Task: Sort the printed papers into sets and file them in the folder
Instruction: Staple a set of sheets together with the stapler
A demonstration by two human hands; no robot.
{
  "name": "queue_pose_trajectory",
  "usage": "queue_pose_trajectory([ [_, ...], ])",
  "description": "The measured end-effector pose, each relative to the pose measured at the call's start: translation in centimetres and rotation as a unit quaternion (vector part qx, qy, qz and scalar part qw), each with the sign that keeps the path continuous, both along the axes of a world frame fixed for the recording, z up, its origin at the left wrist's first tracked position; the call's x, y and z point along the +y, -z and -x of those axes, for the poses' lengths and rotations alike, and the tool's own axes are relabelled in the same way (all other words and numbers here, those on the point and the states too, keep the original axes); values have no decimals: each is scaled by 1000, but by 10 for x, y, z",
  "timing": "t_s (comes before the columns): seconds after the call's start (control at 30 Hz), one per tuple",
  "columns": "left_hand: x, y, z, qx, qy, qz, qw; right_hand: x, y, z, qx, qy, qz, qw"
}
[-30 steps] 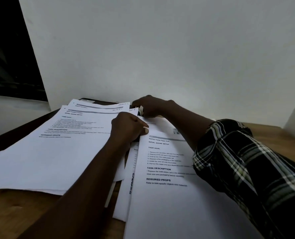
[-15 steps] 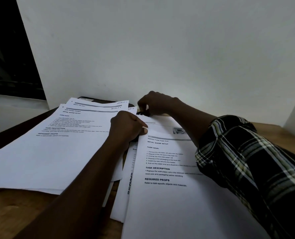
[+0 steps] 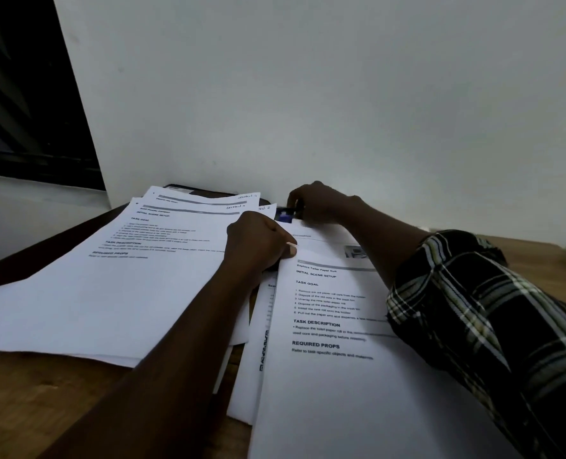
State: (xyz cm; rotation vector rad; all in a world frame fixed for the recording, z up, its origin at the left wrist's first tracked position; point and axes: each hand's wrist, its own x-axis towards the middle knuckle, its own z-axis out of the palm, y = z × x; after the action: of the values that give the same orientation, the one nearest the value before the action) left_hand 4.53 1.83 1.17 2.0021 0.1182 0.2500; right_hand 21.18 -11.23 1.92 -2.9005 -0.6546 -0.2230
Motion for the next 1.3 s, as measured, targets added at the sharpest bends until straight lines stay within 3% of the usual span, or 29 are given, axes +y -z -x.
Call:
queue_pose_trajectory([
  [0.2, -1, -3, -1, -22, 5, 1, 1000, -27, -20, 26, -22, -6, -233, 972],
  [0.3, -8, -9, 2, -48, 28, 29, 998, -47, -47, 64, 46, -46, -334, 940],
  [0.43, -22, -18, 11, -75, 64, 39, 994, -87, -68, 129, 185, -88, -537, 818],
  [0.5, -28, -20, 14, -85, 66, 36, 994, -103, -67, 157, 227, -76, -577, 781],
  [0.53, -31, -20, 16, -88, 69, 37, 993, -111, -63, 169, 227, -56, -573, 785],
  [0.6, -35, -20, 20, -97, 74, 30, 992, -124, -52, 187, 176, -20, -509, 842],
  [0.7, -39, -18, 23, -113, 81, 16, 990, -133, -32, 208, 12, -35, -297, 954],
  [0.73, -40, -19, 23, -115, 82, 15, 990, -132, -27, 211, -36, -47, -238, 970],
  [0.97, -43, -19, 25, -147, 102, 16, 984, -119, -20, 220, -72, -59, -269, 959],
  [1.3, -58, -19, 28, -220, 134, -71, 964, -122, -23, 221, -95, -10, -165, 982],
])
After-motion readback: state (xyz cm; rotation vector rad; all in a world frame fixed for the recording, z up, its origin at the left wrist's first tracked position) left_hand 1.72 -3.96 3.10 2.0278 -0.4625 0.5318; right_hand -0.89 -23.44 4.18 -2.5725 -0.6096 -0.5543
